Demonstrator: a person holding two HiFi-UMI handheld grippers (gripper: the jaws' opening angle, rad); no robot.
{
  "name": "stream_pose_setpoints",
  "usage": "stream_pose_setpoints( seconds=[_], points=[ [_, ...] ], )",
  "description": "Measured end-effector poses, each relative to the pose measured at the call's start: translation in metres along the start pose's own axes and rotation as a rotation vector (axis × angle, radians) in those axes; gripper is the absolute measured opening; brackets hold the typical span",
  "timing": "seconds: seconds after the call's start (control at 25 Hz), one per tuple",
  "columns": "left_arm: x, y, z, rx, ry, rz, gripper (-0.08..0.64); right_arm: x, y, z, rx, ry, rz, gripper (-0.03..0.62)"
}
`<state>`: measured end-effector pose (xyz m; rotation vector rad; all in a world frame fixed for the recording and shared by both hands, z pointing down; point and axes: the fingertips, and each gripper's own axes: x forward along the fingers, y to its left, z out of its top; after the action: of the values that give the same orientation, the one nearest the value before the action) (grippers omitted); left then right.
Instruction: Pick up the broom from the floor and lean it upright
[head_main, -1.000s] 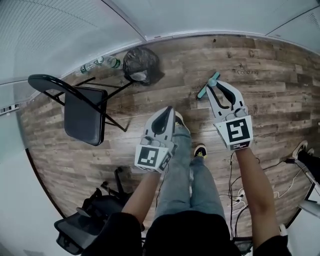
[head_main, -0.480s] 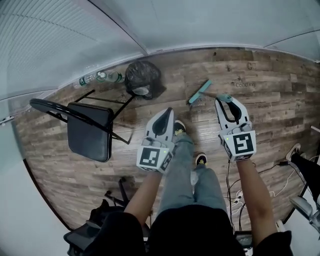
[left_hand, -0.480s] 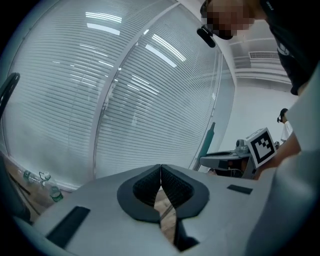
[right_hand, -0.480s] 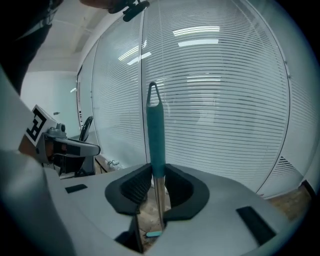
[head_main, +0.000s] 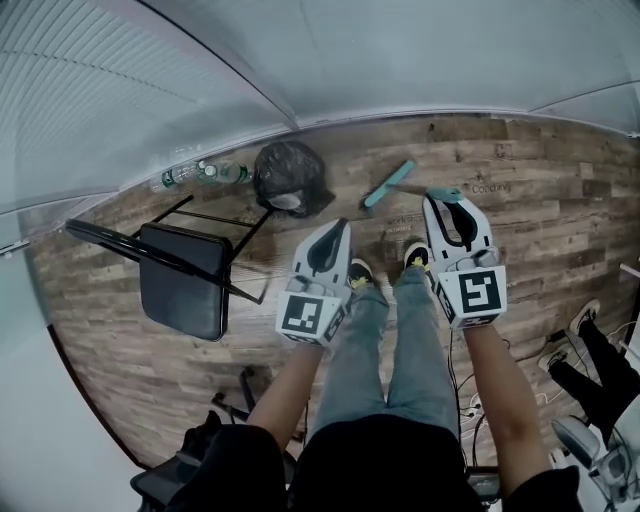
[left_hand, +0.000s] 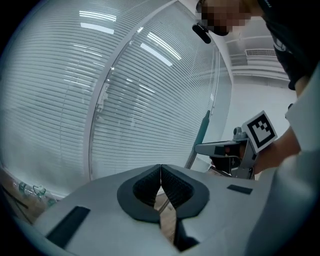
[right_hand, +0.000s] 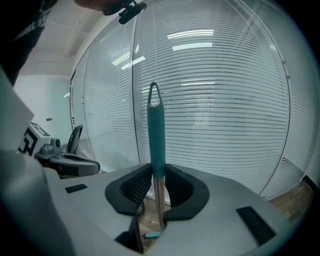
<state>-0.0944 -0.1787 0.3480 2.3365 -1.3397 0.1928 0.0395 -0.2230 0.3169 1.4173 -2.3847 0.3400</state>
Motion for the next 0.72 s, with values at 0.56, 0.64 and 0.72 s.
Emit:
stream_pose_setpoints(
  seconds=[0.56,0.64,0.72],
  points=[
    [0.151,-0.023,0.000,0.244,0.159,-0.078,0.222,0.072,-0.039,0.023,0.073,0.068,0.068,0.094],
    [0.184,-0.025,-0.009,0.295,0.189,-0.081,0.222,0.082,-0.048,0.025,0.084,0.087,0.081,0.093],
    [0.217,-0.022,-0.016,0.315,0.211,-0.078,0.222,0.094,-0.059,0.027,0.099,0.095,0.087,0.094]
  ],
)
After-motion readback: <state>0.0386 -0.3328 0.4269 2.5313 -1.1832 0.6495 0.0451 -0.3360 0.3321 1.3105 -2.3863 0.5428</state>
